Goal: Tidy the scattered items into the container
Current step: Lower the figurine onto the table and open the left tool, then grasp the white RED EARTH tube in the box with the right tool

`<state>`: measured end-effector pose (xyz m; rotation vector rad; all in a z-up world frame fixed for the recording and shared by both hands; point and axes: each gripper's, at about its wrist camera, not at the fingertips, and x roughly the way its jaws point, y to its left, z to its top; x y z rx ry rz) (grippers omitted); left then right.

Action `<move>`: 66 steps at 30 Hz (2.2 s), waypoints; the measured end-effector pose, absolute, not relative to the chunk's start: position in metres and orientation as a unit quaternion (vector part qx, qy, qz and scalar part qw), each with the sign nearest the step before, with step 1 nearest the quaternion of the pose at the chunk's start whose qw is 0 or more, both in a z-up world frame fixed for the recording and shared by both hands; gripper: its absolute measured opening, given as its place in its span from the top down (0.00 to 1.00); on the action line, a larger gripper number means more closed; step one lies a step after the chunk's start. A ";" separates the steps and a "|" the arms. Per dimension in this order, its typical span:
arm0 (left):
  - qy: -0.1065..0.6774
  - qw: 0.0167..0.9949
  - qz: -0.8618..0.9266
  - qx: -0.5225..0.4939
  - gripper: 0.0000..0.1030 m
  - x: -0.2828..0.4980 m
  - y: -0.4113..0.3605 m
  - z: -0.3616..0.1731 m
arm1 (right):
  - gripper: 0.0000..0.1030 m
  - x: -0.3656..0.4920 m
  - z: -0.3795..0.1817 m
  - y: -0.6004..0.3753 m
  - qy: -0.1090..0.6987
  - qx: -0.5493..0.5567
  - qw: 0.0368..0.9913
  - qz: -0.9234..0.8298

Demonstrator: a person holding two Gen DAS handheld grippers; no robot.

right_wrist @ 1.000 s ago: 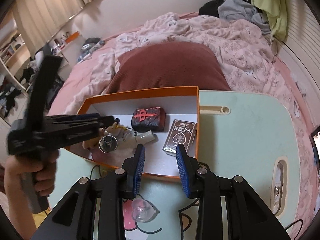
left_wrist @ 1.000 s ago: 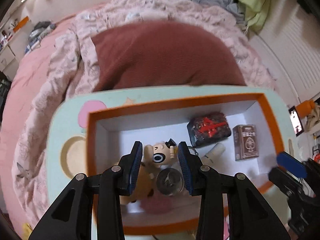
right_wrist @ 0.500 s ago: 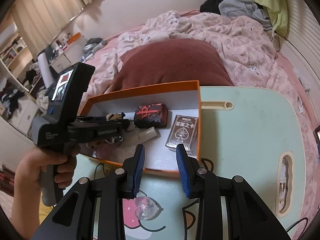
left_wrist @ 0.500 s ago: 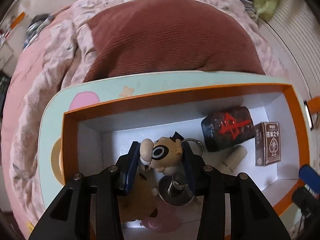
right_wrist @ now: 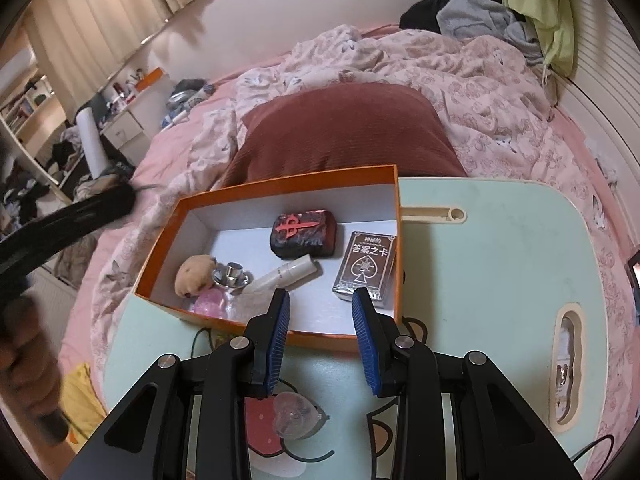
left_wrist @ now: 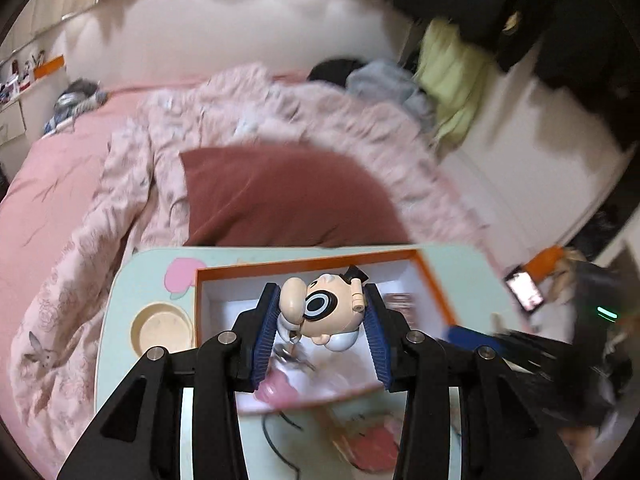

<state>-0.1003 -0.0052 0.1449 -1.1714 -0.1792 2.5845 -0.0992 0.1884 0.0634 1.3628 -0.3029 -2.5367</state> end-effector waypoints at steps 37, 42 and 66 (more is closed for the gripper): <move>-0.150 0.094 0.882 -0.437 0.43 0.000 -0.059 0.054 | 0.69 -0.183 0.023 0.125 -0.146 0.659 0.118 -0.728; -0.164 0.094 0.884 -0.428 0.43 0.006 -0.072 0.055 | 0.69 -0.201 0.010 0.124 -0.160 0.683 0.086 -0.707; -0.168 0.104 0.879 -0.434 0.43 0.011 -0.071 0.047 | 0.82 -0.208 0.009 0.094 -0.076 0.656 0.060 -0.749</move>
